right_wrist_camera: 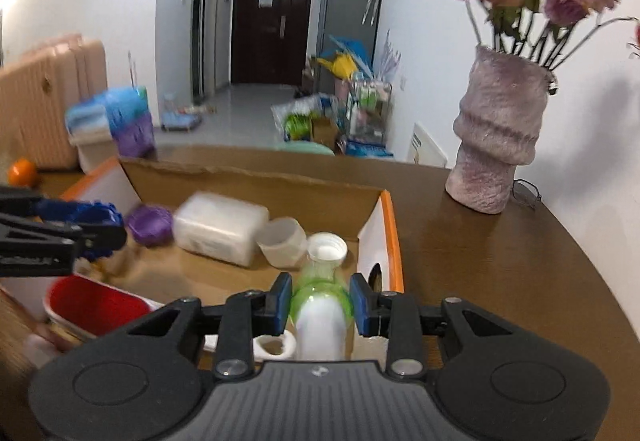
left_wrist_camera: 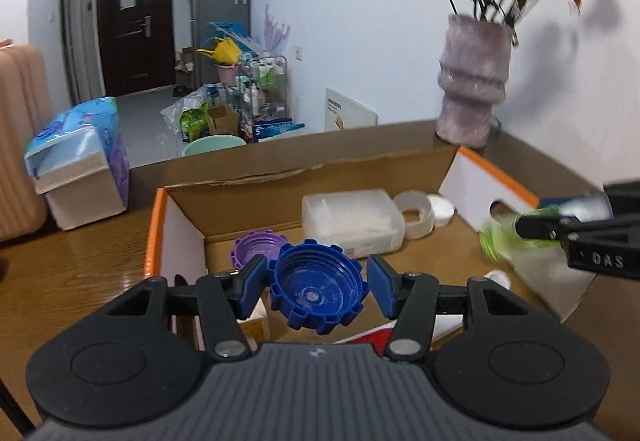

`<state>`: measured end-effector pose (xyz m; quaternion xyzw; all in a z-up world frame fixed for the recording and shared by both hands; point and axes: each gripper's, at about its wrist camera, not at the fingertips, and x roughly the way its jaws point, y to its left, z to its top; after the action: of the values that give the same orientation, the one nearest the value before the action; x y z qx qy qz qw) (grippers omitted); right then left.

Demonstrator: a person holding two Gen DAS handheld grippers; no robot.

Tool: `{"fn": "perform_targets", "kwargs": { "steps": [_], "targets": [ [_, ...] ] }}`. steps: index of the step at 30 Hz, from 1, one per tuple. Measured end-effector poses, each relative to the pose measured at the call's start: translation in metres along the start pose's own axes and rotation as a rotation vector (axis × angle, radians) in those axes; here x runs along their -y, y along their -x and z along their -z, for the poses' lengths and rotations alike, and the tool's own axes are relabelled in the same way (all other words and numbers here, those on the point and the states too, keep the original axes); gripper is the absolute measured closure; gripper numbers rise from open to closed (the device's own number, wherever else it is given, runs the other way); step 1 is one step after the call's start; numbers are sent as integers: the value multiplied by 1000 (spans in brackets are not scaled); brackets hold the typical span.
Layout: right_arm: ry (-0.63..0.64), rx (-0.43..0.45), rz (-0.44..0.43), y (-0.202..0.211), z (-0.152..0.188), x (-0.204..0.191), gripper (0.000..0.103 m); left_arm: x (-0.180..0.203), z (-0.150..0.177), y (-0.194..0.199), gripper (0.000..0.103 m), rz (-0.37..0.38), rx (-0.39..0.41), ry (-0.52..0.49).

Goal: Organize rigid objects
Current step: 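Carry the blue cap and green bottle into the red box and open the left tool, then open the right tool to release the green bottle into the red box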

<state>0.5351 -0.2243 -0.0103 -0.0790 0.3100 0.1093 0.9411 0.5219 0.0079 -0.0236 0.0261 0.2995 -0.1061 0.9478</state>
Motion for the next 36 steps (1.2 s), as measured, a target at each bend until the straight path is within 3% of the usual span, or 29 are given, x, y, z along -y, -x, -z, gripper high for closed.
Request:
{"fn": "perform_targets", "kwargs": {
  "steps": [6, 10, 14, 18, 28, 36],
  "targets": [
    [52, -11, 50, -21, -3, -6, 72, -15, 7, -19, 44, 12, -39, 47],
    [112, -18, 57, -29, -9, -13, 73, -10, 3, -10, 27, 39, -15, 16],
    [31, 6, 36, -28, -23, -3, 68, -4, -2, 7, 25, 42, 12, 12],
    [-29, 65, 3, -1, -35, 2, 61, -4, -7, 32, 23, 20, 42, -1],
    [2, 150, 4, 87, -44, -4, 48, 0, -23, 112, 17, -10, 118, 14],
    [48, 158, -19, 153, -18, -19, 40, 17, -5, 174, 13, -33, 160, 5]
  ]
}}
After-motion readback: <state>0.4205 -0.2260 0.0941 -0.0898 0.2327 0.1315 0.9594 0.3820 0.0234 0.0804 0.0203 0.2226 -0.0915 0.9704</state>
